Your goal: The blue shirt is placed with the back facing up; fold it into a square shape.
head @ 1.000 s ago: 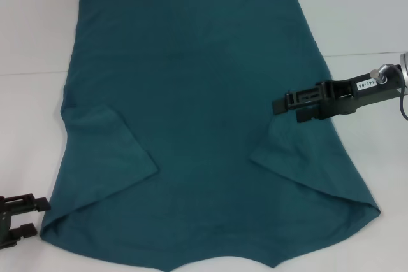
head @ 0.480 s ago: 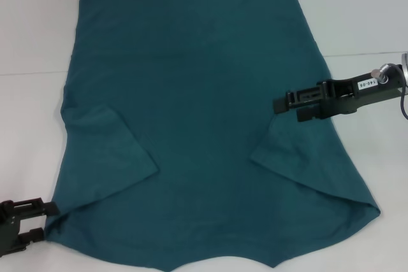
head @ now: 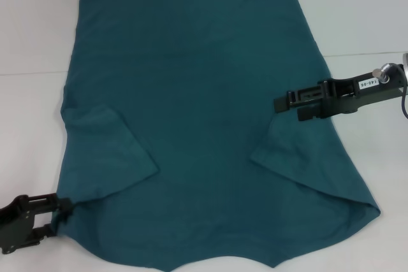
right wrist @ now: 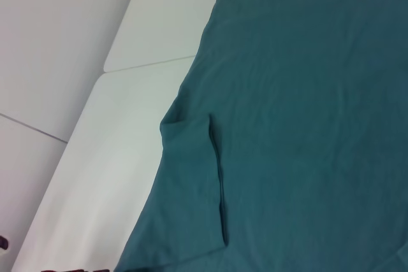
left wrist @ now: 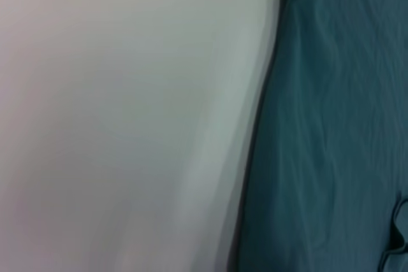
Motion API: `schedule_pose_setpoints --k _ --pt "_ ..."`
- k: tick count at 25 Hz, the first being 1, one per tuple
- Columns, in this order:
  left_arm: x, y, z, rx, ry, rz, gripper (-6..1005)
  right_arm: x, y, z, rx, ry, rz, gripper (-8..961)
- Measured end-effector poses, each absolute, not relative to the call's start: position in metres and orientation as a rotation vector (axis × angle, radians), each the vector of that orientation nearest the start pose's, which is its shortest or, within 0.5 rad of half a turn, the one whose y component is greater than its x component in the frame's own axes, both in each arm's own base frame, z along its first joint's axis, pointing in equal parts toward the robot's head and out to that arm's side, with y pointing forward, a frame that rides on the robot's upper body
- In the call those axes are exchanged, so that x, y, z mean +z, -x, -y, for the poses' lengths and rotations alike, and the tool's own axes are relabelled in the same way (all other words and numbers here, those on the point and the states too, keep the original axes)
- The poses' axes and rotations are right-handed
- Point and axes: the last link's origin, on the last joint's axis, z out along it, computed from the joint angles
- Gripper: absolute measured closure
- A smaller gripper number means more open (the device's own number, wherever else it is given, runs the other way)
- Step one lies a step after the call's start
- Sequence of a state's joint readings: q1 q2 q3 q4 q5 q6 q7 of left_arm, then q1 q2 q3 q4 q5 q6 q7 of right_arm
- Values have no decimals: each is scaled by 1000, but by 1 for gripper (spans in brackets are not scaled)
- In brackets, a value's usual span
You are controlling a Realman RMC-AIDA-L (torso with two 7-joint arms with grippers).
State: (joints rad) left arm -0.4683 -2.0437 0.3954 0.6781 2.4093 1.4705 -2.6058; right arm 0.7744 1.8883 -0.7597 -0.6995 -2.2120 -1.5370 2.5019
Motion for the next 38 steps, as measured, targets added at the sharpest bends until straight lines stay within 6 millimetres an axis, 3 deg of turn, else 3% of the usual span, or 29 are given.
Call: schedule_pose_setpoints --k 18,24,34,38 --pt "29 343 -311 681 -1976 -2619 348 68 -226 -405 394 2392 -1713 41" --pt "29 342 -312 682 -1977 -2617 539 68 -226 -405 394 2392 -1713 41" --pt "30 342 -313 691 -1991 -2607 981 68 -226 -405 394 2392 -1713 41" --pt "31 335 -315 732 -2031 -2536 981 68 -226 -405 394 2391 -1713 41"
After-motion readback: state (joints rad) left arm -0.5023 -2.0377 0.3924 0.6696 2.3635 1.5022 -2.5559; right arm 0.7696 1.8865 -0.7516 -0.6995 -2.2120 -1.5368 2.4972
